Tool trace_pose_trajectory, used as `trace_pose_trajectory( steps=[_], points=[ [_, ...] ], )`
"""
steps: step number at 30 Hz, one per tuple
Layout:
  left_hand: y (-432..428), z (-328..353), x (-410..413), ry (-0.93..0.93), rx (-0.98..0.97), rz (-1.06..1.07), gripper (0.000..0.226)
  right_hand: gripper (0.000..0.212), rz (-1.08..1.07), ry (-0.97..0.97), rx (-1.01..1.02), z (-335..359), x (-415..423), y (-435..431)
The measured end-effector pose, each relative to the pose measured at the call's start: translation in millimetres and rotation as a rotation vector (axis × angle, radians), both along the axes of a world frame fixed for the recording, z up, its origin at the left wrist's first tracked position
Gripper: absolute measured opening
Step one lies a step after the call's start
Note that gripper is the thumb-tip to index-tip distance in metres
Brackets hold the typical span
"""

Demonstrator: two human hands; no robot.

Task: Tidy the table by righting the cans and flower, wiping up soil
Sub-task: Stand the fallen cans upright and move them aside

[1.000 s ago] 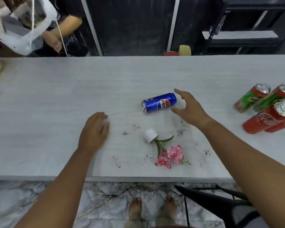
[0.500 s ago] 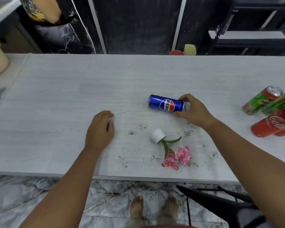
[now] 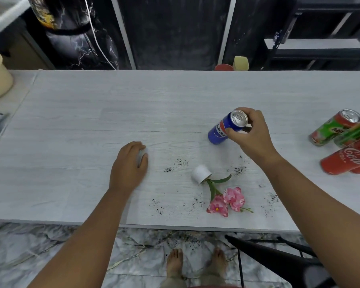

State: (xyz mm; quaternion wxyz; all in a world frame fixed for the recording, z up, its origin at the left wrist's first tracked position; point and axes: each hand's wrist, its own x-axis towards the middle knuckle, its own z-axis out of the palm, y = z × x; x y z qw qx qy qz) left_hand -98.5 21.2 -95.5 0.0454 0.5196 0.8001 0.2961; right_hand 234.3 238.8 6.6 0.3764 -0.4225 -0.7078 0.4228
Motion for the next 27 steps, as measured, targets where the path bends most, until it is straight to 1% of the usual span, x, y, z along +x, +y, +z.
trace_pose_trajectory(
  steps=[4,7,12,16,20,23,27],
  points=[
    [0,2,1,0.005,-0.001,0.006,0.033,0.059,0.055,-0.034,-0.003,0,-9,0],
    [0,3,1,0.006,0.004,0.006,0.030,0.060,0.065,-0.005,-0.059,-6,-14,-2],
    [0,9,6,-0.002,0.003,0.004,0.026,0.063,0.053,-0.027,-0.213,-26,-14,-10],
    [1,19,13,-0.024,-0.023,0.015,0.027,0.056,-0.003,0.004,-0.224,-26,-11,-21],
    [16,33,36,-0.045,-0.083,0.098,0.030,0.055,-0.105,0.055,-0.211,-22,10,-30],
    [41,48,72,-0.107,-0.046,0.033,0.030,0.056,-0.184,0.089,-0.198,-17,39,-39],
    [80,69,131,-0.161,0.000,-0.144,0.029,0.056,-0.302,0.096,-0.168,-14,89,-52]
  ],
)
